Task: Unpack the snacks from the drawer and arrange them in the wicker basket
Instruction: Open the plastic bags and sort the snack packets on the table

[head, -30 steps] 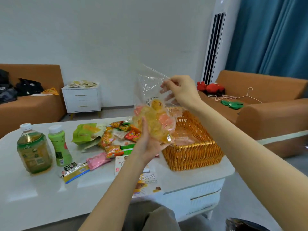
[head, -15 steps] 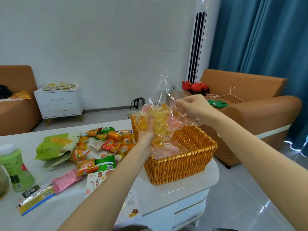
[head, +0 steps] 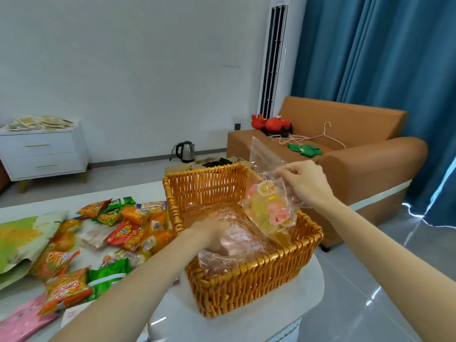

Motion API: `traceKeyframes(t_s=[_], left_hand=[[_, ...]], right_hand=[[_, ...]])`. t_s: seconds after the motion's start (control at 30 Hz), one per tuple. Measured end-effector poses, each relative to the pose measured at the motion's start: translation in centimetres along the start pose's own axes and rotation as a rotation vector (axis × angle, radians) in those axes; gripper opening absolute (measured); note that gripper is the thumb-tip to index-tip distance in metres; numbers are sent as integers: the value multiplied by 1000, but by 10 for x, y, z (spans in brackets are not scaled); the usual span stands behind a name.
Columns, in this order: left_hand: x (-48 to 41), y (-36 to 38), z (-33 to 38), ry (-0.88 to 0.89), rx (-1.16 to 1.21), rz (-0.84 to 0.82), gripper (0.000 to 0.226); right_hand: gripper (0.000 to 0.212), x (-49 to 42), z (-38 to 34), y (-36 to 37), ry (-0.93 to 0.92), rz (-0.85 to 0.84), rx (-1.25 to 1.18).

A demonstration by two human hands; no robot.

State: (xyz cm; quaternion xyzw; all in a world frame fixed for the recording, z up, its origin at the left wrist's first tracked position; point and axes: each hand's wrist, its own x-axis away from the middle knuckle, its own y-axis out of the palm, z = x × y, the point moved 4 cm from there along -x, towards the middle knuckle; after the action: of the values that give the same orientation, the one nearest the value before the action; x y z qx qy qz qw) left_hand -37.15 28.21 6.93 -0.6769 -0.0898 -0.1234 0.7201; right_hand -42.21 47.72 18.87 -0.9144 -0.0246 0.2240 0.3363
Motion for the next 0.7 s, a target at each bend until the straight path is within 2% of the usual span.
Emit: traceKeyframes(t_s=[0.07, 0.17, 0.3, 0.43, 0.57, 0.6, 0.7], left_hand=[[-17, 6, 8, 13, -155, -80, 87], [-40, 13, 20, 28, -251, -128, 102], [-62, 23, 24, 22, -358, -237, 110], [-79, 42, 23, 12, -324, -296, 106], [-86, 49, 30, 70, -284, -245, 102], [-85, 48, 30, 72, -269, -241, 96], [-82, 47, 29, 97, -252, -254, 57]], right_hand=[[25, -2, 16, 6, 9, 45, -1], [24, -6, 38, 13, 34, 154, -19], [23, -10, 57, 25, 39, 268, -1], [23, -12, 66, 37, 52, 363, 9], [24, -10, 75, 49, 88, 405, -16], [24, -9, 78, 53, 98, 408, -23], [24, -7, 83, 60, 122, 425, -34]])
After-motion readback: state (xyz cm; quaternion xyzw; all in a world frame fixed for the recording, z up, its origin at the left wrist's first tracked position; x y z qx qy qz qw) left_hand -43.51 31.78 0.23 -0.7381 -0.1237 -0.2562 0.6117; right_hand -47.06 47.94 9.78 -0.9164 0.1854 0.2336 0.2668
